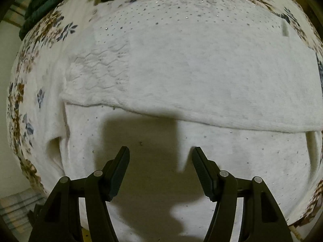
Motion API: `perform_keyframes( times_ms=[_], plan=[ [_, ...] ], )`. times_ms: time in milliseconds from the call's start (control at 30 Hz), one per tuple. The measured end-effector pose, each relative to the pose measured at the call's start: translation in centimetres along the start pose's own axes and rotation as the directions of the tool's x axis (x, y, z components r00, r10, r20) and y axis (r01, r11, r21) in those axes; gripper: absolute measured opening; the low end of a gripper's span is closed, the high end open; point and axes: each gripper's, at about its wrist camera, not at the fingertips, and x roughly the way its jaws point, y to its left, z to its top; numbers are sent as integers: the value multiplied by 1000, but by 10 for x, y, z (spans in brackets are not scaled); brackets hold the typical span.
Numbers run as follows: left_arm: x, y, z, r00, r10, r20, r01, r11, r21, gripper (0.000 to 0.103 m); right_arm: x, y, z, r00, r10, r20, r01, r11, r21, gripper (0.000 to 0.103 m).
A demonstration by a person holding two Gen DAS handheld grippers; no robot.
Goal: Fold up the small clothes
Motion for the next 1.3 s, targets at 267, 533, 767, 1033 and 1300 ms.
perform_keyframes(
  times_ms=[267,533,767,1033,1300],
  plan=[
    [-61,-35,16,977,42,208,-75,985,156,7,-8,3,-6,1000,-11,12,11,1000,-10,66],
    [-122,-163,-3,906,-64,418,-185,829,527,7,-32,-32,-2,999,12,39,-14,998,64,76],
    [-105,-296,-139,902,-261,345,-159,543,825,7,-63,-120,0,996,48,75,-61,980,189,77],
    [6,-356,-419,976,-215,-23,41,76,996,7,-93,-258,5,993,-30,114,-7,951,310,77],
    [65,-299,-617,994,-38,-99,85,-260,962,13,-109,-392,-17,991,-91,94,38,885,465,77]
  ],
)
